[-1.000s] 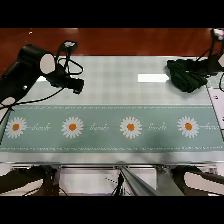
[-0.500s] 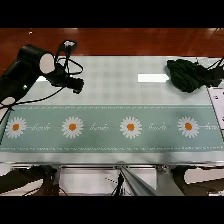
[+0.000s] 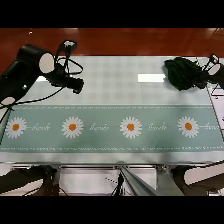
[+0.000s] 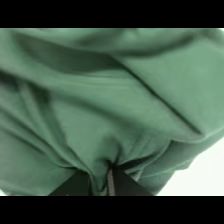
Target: Fold the shirts.
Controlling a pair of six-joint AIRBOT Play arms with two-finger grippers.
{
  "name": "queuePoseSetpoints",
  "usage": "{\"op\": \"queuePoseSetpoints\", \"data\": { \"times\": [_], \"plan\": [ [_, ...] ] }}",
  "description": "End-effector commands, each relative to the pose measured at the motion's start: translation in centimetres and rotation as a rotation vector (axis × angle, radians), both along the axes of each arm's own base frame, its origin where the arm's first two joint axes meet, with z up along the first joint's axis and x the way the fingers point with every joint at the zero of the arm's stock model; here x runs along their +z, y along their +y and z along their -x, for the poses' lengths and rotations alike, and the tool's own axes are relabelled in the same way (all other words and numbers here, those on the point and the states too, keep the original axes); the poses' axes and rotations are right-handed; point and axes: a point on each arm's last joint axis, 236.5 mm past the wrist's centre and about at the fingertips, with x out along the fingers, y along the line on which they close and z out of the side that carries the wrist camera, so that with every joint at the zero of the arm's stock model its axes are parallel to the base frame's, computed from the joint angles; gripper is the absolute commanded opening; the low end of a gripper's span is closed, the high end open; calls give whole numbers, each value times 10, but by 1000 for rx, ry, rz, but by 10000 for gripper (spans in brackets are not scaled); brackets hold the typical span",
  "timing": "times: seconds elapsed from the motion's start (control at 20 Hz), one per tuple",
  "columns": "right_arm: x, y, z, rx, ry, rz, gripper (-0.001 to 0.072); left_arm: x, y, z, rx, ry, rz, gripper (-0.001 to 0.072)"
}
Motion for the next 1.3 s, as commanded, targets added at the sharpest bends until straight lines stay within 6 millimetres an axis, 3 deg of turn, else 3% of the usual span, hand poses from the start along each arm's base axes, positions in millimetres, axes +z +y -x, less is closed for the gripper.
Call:
{"op": "queuePoseSetpoints", "data": {
  "times": [0.0, 0.15, 0.25, 0.35, 0.45, 0.55, 0.6, 0.7, 0.8, 0.9, 1.0, 1.25],
  "plan": [
    [89, 4, -10, 82, -184, 95, 23, 13, 2, 3, 6, 8, -3, 694],
    [220, 30, 6, 155, -449, 134, 23, 57, -1, -5, 11, -52, 24, 694],
    [308, 57, 34, 189, -643, 118, 23, 104, -3, -9, 15, -133, 60, 694],
    [383, 85, 71, 226, -822, 96, 23, 162, -2, -7, 17, -249, 112, 694],
    [443, 111, 115, 271, -973, 84, 23, 225, 2, 2, 18, -385, 173, 694],
    [484, 131, 158, 306, -1081, 88, 23, 284, 10, 21, 18, -524, 234, 694],
    [499, 139, 176, 315, -1123, 89, 22, 311, 16, 34, 17, -589, 263, 694],
    [525, 153, 208, 332, -1203, 72, 22, 345, 28, 62, 17, -680, 302, 694],
    [545, 169, 230, 370, -1252, 39, 22, 367, 39, 88, 17, -742, 329, 694],
    [553, 183, 240, 426, -1254, 18, 22, 383, 48, 109, 17, -790, 351, 694],
    [543, 193, 237, 479, -1203, -12, 22, 392, 54, 122, 17, -819, 364, 694],
    [480, 217, 210, 624, -966, -112, 22, 388, 54, 125, 20, -806, 364, 694]
  ]
}}
